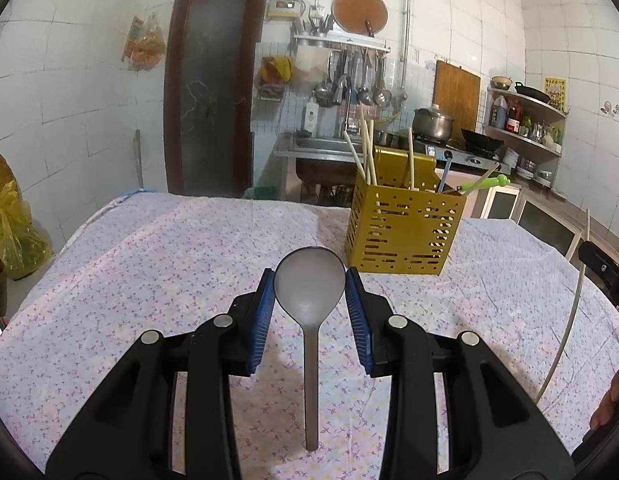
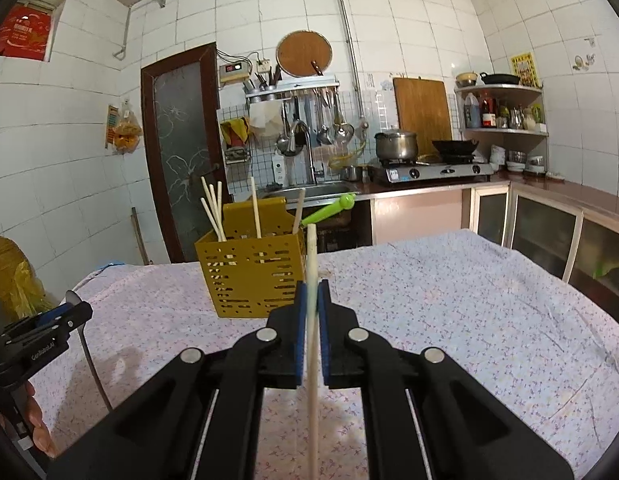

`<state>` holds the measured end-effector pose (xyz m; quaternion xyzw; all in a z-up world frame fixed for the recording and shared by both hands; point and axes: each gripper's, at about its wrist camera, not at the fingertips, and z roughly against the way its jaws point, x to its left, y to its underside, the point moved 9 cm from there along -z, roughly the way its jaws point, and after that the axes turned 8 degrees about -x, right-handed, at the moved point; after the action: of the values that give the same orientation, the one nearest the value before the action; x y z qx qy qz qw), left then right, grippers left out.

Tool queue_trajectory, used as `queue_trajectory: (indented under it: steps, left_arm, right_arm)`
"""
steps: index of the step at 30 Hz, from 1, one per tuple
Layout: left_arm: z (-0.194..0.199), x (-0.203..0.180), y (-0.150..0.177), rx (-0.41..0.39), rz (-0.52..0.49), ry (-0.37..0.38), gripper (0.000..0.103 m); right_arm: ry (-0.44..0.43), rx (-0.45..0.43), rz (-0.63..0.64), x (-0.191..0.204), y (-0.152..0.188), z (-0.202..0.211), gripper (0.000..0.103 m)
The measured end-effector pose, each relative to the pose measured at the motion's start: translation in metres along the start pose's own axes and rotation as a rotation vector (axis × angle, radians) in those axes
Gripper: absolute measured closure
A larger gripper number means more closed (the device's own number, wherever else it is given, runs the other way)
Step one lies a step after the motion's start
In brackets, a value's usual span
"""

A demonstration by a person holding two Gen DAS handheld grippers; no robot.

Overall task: Organize utensils
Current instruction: 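Carry the held spoon and chopstick over the yellow holder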

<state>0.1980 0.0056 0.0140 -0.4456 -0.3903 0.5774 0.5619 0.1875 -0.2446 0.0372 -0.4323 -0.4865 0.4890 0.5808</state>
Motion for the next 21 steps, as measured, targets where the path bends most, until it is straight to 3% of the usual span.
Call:
queue_trajectory:
  steps: [13,21]
  left_arm:
    - [0.002,0.000,-0.005,-0.019,-0.014,0.003,0.068]
    - [-0.004,-0.013,-0.030,-0.059,-0.029,0.049,0.069]
  right_arm:
    - [-0.005,-0.017,0.024,0.004,-0.006,0.005,0.097]
    - [-0.007,-0.036,0.031,0.008,-0.018,0.000,0.097]
